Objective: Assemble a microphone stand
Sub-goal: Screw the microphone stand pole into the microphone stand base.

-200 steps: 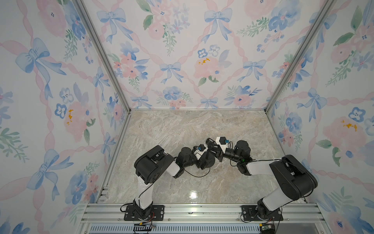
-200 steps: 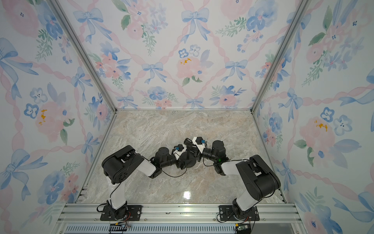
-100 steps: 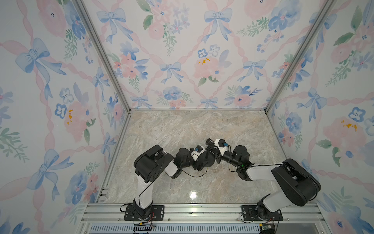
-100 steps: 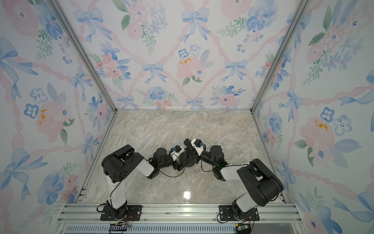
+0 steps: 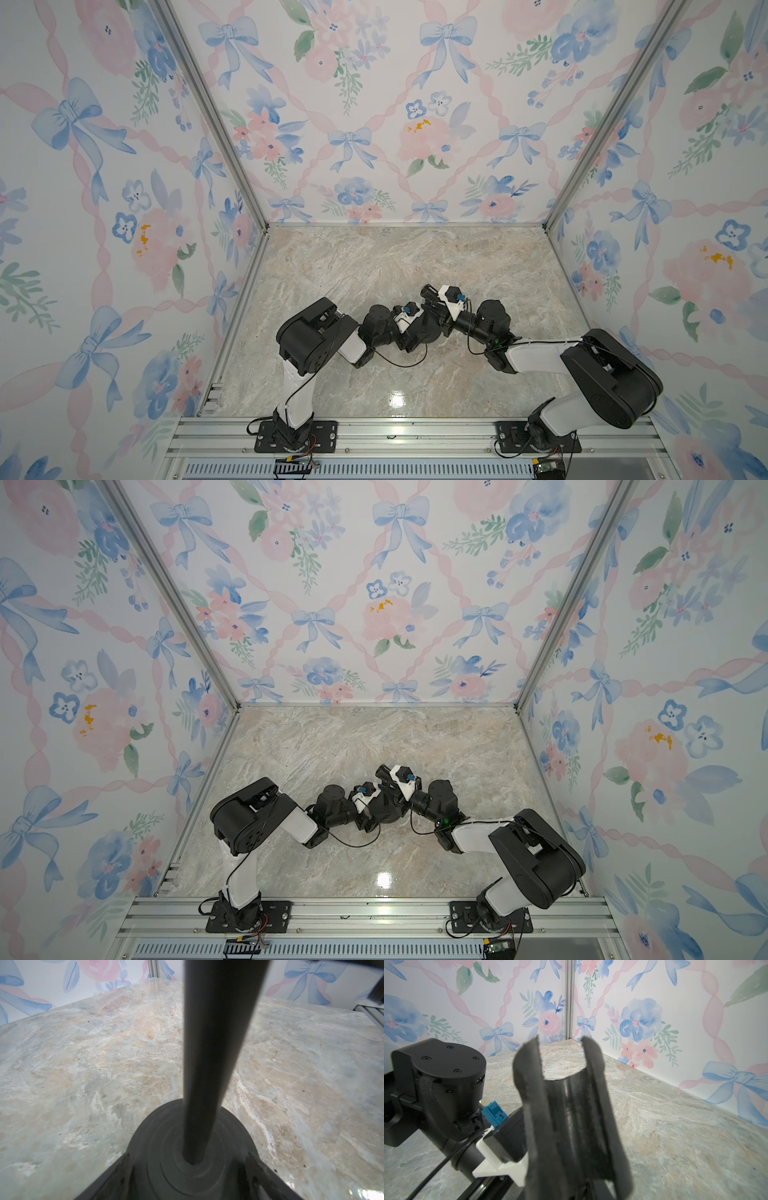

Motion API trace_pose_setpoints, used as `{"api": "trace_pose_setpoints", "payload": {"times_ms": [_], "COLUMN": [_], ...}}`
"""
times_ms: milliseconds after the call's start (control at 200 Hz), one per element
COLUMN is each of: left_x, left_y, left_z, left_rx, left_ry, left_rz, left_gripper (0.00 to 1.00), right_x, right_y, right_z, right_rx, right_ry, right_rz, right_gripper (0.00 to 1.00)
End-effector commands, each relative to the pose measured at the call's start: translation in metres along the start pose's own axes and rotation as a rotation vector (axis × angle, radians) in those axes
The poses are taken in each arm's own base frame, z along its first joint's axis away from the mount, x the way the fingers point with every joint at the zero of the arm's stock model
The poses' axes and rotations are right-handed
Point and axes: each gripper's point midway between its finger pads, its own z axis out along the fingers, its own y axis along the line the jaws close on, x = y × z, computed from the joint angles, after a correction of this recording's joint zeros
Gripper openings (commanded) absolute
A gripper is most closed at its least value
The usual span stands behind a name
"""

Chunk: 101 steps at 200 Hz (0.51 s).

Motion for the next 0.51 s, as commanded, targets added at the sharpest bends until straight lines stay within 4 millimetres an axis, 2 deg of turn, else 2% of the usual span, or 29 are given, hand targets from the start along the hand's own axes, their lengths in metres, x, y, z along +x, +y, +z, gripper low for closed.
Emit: {"api": "trace_pose_setpoints", "payload": {"times_ms": [0,200,340,370,500], "left_x": [0.052,0.053,0.056,0.056,0.056], "left_y": [-0.017,-0.016,-0.013,-0.012,-0.012], "left_z": [-0.005,-0.002,0.0,0.0,0.0], "left_rx": [0.054,0.051,0.033,0.029,0.027], "left_ry": [0.167,0.171,0.177,0.179,0.178], "left_rz": [-0.011,-0.04,-0.057,-0.061,-0.062], "left_gripper": [0.84,0.83,0.82,0.82,0.82], "right_x": [0.036,0.037,0.033,0.043,0.049], "right_y": [0.01,0.008,0.013,0.016,0.027], "right_z": [0.005,0.012,0.004,0.004,0.0], "right_rx": [0.032,0.26,0.385,0.412,0.479], "right_ry": [0.156,0.161,0.047,0.061,0.017], "right_rz": [0.035,0.033,0.046,0.028,0.011], "right_gripper": [0.0,0.0,0.0,0.0,0.0]}}
